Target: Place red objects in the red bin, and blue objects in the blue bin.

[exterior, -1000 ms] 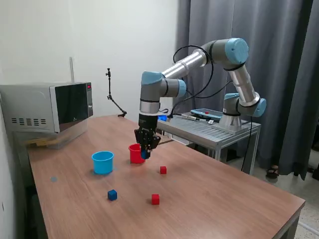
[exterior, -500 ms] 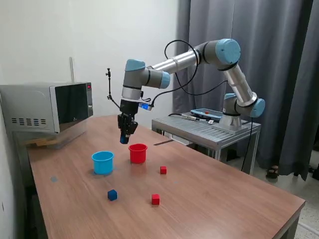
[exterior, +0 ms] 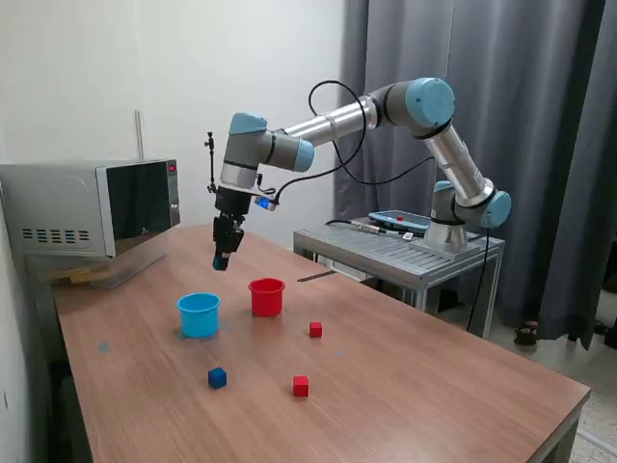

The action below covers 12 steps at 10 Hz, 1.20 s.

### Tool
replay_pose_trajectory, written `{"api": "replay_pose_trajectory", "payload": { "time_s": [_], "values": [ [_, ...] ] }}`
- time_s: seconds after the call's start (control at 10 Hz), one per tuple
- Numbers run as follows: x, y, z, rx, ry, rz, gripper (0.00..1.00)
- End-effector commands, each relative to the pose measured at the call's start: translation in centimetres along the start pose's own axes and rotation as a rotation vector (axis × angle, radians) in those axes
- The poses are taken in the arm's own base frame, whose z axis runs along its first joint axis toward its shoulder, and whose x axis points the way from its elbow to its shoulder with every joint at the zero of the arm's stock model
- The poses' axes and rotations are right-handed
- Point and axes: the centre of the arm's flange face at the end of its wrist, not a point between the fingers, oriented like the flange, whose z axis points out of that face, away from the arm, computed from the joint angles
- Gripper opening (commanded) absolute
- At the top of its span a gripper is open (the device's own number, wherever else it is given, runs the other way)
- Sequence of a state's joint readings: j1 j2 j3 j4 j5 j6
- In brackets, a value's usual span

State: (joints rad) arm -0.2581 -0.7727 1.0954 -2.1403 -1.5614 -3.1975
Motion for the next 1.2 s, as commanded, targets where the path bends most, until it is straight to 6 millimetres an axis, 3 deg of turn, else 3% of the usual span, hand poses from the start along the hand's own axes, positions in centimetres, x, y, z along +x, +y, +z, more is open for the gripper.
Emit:
{"api": "replay_pose_trajectory", "payload": {
  "time_s": [0.0, 0.3, 0.6, 1.1],
  "values": [
    [-0.5, 0.8, 1.0, -0.026, -0.002, 0.012, 0.0],
    [-0.5, 1.2, 1.9, -0.048, 0.0, 0.012, 0.0],
    [-0.5, 0.8, 4.6, -0.02, 0.003, 0.012, 0.0],
    [-0.6, 1.4, 6.5, -0.025, 0.007, 0.014, 0.0]
  ]
}}
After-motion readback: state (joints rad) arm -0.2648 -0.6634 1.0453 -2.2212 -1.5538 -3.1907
